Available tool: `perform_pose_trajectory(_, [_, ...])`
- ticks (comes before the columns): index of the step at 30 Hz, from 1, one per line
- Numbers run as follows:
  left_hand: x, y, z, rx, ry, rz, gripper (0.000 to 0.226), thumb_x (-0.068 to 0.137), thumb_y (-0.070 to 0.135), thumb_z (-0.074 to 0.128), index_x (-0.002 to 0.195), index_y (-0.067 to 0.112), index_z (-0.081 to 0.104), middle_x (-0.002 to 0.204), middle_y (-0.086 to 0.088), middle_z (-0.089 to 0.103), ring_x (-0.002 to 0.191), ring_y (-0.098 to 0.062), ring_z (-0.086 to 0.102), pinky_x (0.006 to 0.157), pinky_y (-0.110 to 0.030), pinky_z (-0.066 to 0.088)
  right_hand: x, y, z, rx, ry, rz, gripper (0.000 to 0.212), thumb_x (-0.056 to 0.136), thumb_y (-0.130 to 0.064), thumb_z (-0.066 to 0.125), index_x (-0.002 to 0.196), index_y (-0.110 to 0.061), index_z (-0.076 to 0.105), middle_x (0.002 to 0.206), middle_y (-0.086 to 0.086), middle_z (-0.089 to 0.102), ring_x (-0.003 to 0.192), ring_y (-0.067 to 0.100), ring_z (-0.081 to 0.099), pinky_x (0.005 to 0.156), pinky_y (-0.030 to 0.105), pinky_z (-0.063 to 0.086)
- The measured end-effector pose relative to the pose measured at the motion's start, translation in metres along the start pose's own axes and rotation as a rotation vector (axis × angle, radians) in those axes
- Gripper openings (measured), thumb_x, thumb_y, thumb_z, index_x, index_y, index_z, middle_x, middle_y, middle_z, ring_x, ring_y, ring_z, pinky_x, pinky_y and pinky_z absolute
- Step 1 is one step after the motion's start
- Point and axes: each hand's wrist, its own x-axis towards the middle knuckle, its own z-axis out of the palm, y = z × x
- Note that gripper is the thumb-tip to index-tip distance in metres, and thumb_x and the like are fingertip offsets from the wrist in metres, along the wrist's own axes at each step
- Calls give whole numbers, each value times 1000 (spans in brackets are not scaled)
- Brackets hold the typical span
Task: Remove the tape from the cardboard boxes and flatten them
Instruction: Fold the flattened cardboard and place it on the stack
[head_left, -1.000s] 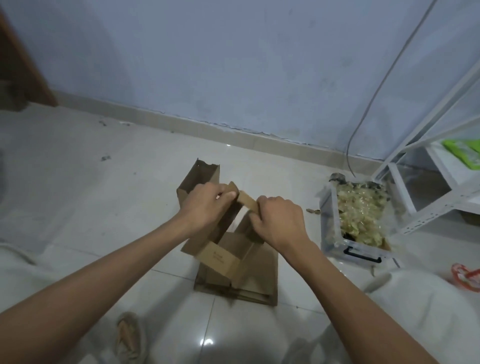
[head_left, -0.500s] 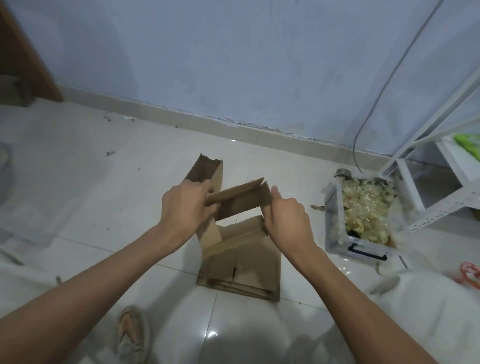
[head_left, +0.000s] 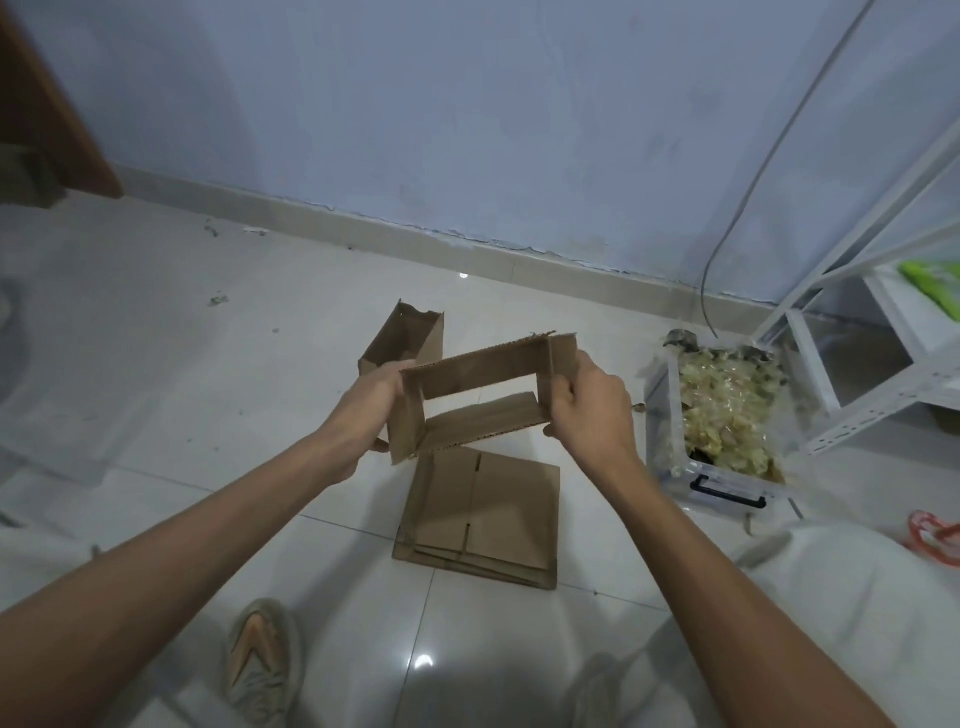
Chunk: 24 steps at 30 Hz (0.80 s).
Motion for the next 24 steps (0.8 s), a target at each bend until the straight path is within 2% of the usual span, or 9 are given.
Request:
perform_pose_trajectory(3, [-4, 5, -4, -217, -10, -10, 35, 105, 42, 40, 132, 43, 63, 125, 1, 69, 113, -28, 66, 96, -55, 55, 4, 3, -6, 130, -57, 30, 29, 100, -16, 46, 128, -20, 55, 80, 2, 72, 58, 21, 74, 68, 48, 63])
perform_pose_trajectory(6, [-2, 9, -14, -329, -32, 12, 38, 101, 47, 41, 126, 45, 69, 125, 1, 72, 111, -30, 68, 91, -52, 56, -3, 0, -5, 297, -164, 60, 47, 99, -14, 47, 143, -31, 54, 97, -4, 72, 73, 20, 76, 73, 43, 66])
perform_pose_trajectory(9, [-2, 12, -17, -318, 30, 46, 45, 104, 59, 33, 128, 46, 69, 124, 6, 68, 103, -23, 61, 80, -40, 52, -5, -7, -9, 518, -289, 219, 35, 104, -18, 42, 128, -32, 63, 113, 2, 72, 90, 23, 75, 78, 39, 66])
perform_pose_trajectory(12, [0, 14, -16, -275, 54, 61, 51, 106, 65, 26, 129, 46, 68, 125, 10, 66, 107, -21, 59, 80, -39, 50, -5, -5, -14, 736, -388, 397, 39, 106, -42, 35, 121, -24, 66, 105, 14, 78, 85, 27, 75, 91, 49, 63])
perform_pose_trajectory(15, [-1, 14, -15, -213, 88, 41, 35, 103, 58, 43, 119, 46, 72, 126, 6, 66, 110, -24, 60, 75, -36, 47, -1, 9, -14, 750, -444, 502, 64, 100, -75, 36, 127, -22, 60, 105, 15, 78, 89, 31, 79, 90, 50, 63])
perform_pose_trajectory(17, [-2, 12, -15, -183, 62, 45, 30, 101, 41, 47, 116, 46, 72, 128, 5, 62, 112, -25, 58, 76, -37, 47, 1, 16, -12, 802, -504, 607, 81, 89, -84, 47, 134, -17, 55, 116, 20, 74, 93, 35, 79, 83, 48, 65])
perform_pose_trajectory(19, [-5, 14, -12, -200, -16, 61, 39, 101, 26, 43, 121, 44, 71, 128, 4, 58, 105, -23, 56, 74, -35, 49, 0, 18, -9, 840, -552, 657, 89, 81, -85, 61, 137, -16, 56, 123, 19, 71, 93, 33, 79, 75, 44, 65])
perform_pose_trajectory(21, [-8, 15, -9, -220, -67, 88, 40, 102, 25, 42, 128, 45, 66, 129, 5, 58, 106, -20, 56, 75, -35, 51, -1, 20, -5, 840, -579, 659, 83, 78, -79, 70, 133, -17, 62, 113, 14, 74, 89, 29, 77, 73, 42, 64])
perform_pose_trajectory(24, [-9, 14, -13, -201, -71, 80, 35, 102, 58, 47, 131, 46, 63, 129, 8, 63, 118, -16, 60, 86, -37, 56, 2, 21, -1, 831, -650, 663, 72, 83, -67, 75, 128, -12, 63, 89, 9, 73, 85, 30, 71, 79, 40, 62])
